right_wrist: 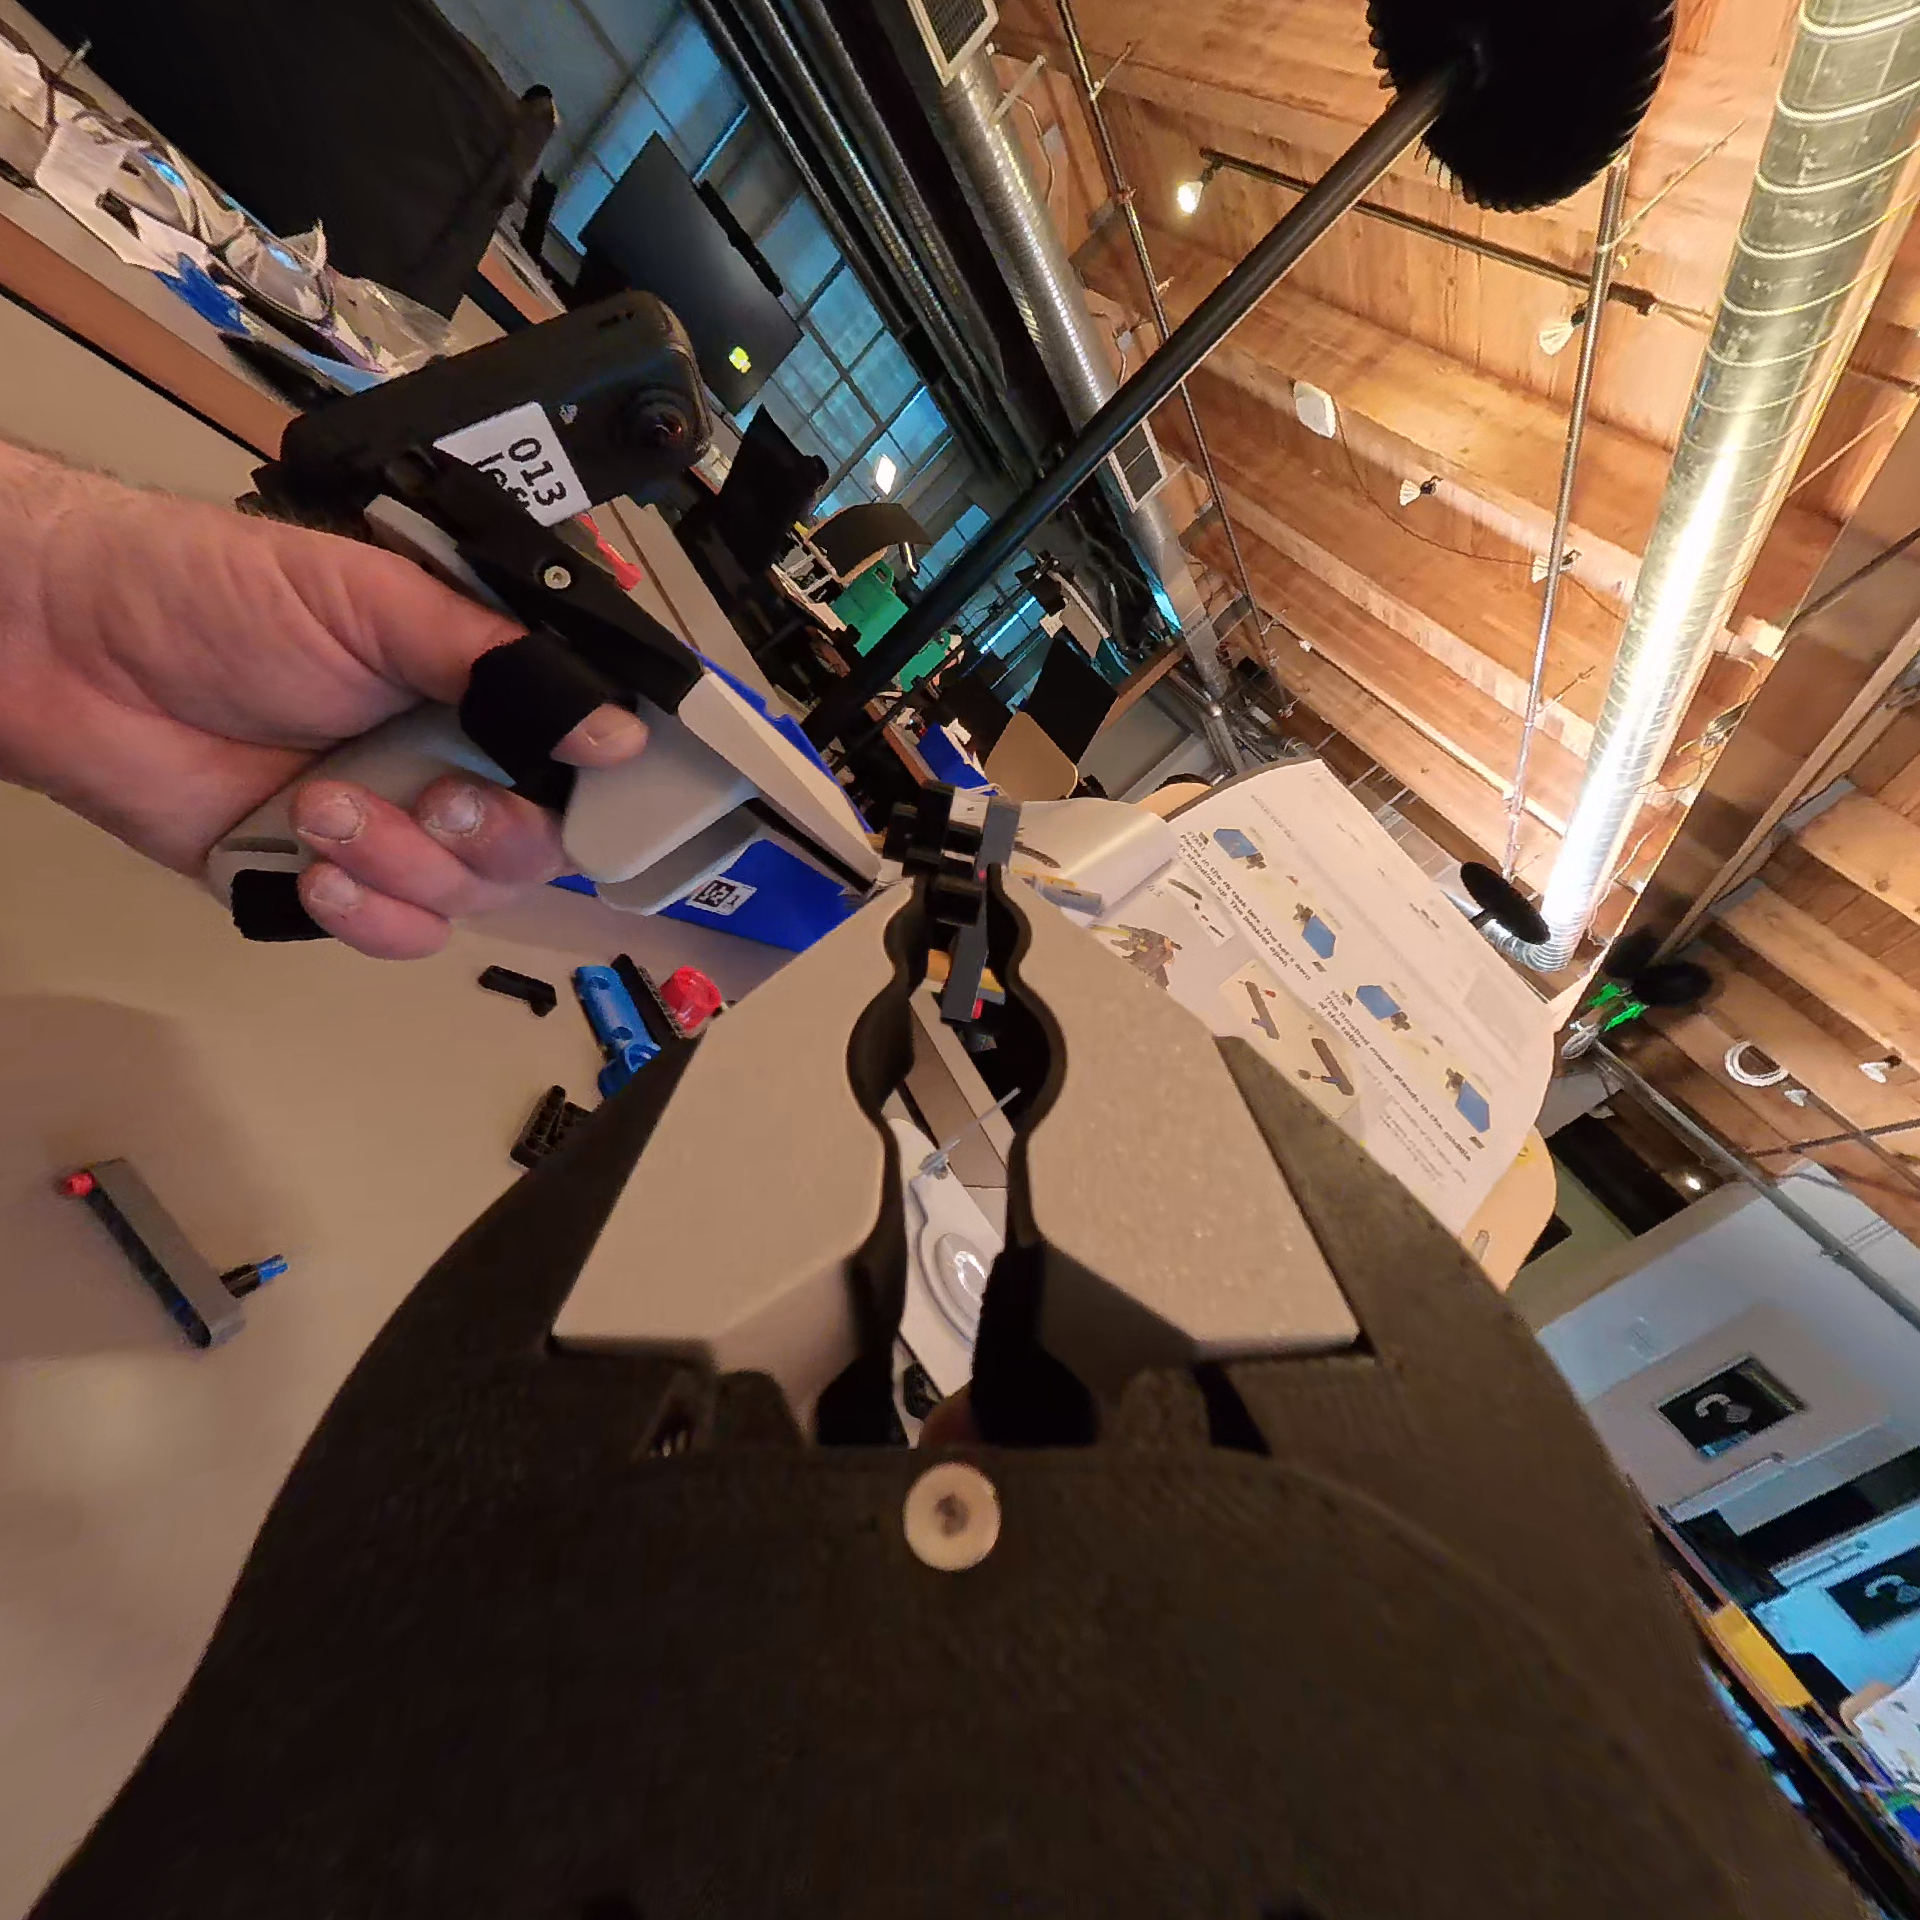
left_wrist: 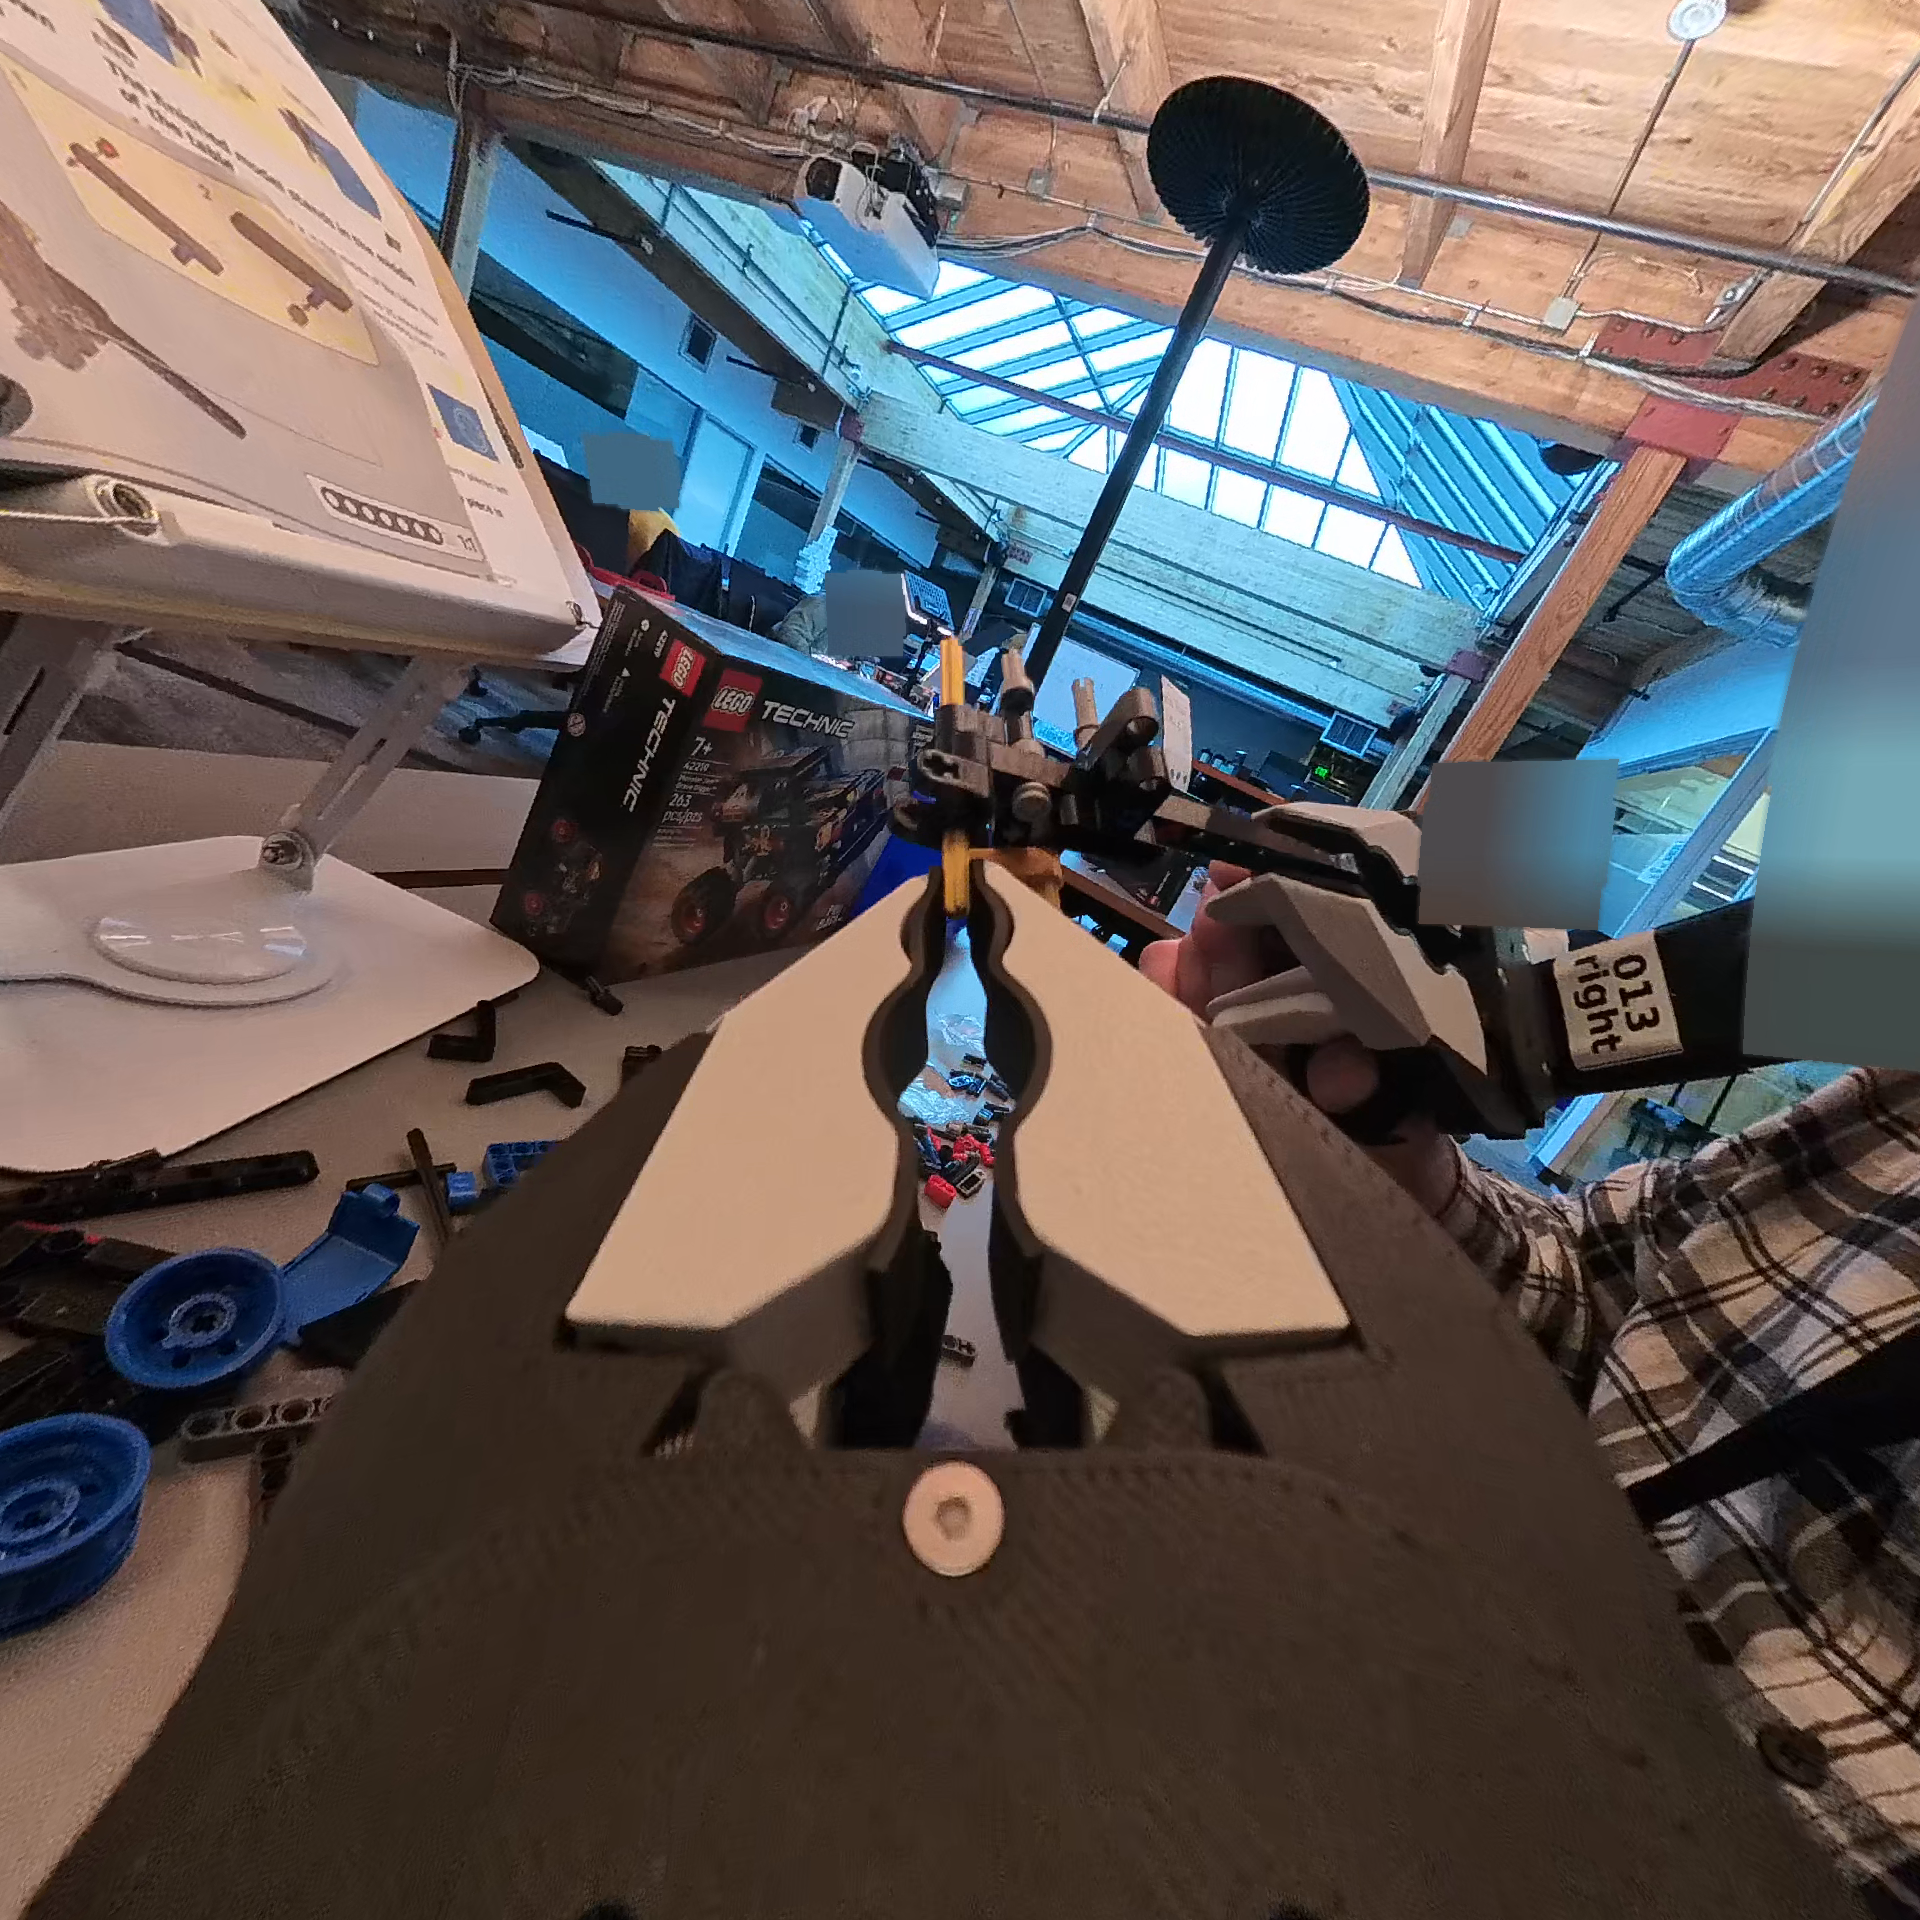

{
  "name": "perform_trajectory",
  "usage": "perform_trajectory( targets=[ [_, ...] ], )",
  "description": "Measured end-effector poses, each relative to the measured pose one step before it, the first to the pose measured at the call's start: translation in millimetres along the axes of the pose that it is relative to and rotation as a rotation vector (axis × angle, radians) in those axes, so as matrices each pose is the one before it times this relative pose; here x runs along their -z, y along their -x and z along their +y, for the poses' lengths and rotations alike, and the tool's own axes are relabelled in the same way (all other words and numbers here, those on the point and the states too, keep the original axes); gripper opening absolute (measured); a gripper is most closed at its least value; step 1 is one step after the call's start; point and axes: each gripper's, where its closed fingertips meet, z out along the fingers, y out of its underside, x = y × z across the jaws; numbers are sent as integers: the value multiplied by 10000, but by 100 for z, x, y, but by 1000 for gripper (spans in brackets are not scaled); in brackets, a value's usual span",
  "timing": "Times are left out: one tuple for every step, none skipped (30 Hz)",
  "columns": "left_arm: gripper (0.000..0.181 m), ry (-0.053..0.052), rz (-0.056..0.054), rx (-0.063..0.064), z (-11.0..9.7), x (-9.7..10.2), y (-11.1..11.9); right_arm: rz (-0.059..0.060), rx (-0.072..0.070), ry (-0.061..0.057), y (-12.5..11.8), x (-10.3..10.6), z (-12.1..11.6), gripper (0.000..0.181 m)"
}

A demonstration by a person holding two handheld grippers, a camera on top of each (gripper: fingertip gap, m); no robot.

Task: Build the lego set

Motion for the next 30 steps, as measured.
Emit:
perform_trajectory(
  targets=[
    [1,28,-4,24,105,13,19,-1,-35,13,48,-65,72,7],
    [1,47,-15,18,136,-4,46,-8,-40,10,53,-68,75,6],
    [1,13,-32,8,80,7,78,-7,-47,-10,44,-44,38,5],
    [1,-26,3,39,7,26,48,-10,-27,-8,55,-50,34,5],
    [1,4,13,53,46,23,63,-9,-27,5,39,-44,39,5],
    [1,0,-1,20,42,27,77,-1,-64,14,16,-62,69,5],
    [1,-19,-12,2,30,26,67,2,-100,16,2,-65,79,5],
    [1,-6,-20,16,65,22,87,-11,-121,20,13,-66,76,5],
    [1,5,-3,31,89,6,71,-23,-144,-1,11,-45,42,4],
    [1,-2,27,11,74,3,27,-23,-174,-28,-17,-30,0,4],
    [1,-5,24,11,62,-21,12,-6,-152,-25,-44,-7,-14,4],
    [1,-12,10,-29,30,-31,-30,6,-114,-37,-55,9,-40,4],
    [1,-26,7,-100,-12,-20,-82,14,-102,-42,-69,15,-56,4],
    [1,-41,-30,-151,-38,-8,-76,11,-86,-26,-81,15,-42,4],
    [1,-12,-30,-115,-46,-11,-62,7,-75,-18,-74,11,-37,4],
    [2,-19,5,-70,-66,-1,-79,6,-119,-14,-72,2,-6,4],
    [3,-61,8,-76,-112,15,-59,-10,-188,-23,-75,-10,14,4],
    [4,-59,-3,-68,-93,23,-17,-20,-201,-10,-67,-1,41,4],
    [5,-46,20,-23,-79,13,-33,-1,-127,18,-93,-14,80,4],
    [9,-13,55,-3,-27,-22,-98,8,-55,11,-82,-22,51,4],
    [9,7,11,-40,13,-25,-58,-16,-94,-26,-48,8,-17,4],
    [9,22,-15,-73,33,-17,-23,-44,-186,-32,-34,5,-16,4],
    [8,35,-26,-55,66,-15,5,-57,-218,-17,-33,-9,-4,4],
    [7,-2,-26,-39,-4,2,11,-30,-163,6,-53,-22,53,5],
    [8,-13,-29,-38,-16,10,20,0,-105,2,-82,-8,55,5],
    [9,3,-6,-52,10,8,-6,-10,-130,-17,-62,-14,9,5],
    [12,26,-18,-43,31,-19,10,-1,-113,-5,-75,-17,5,5],
    [15,20,-17,-12,51,-23,26,24,19,15,-29,-22,-7,5],
    [16,-11,6,-6,25,-12,6,19,101,16,51,-30,-23,5],
    [16,-10,-35,10,48,-1,108,1,82,-5,110,-23,-58,5]
  ],
)
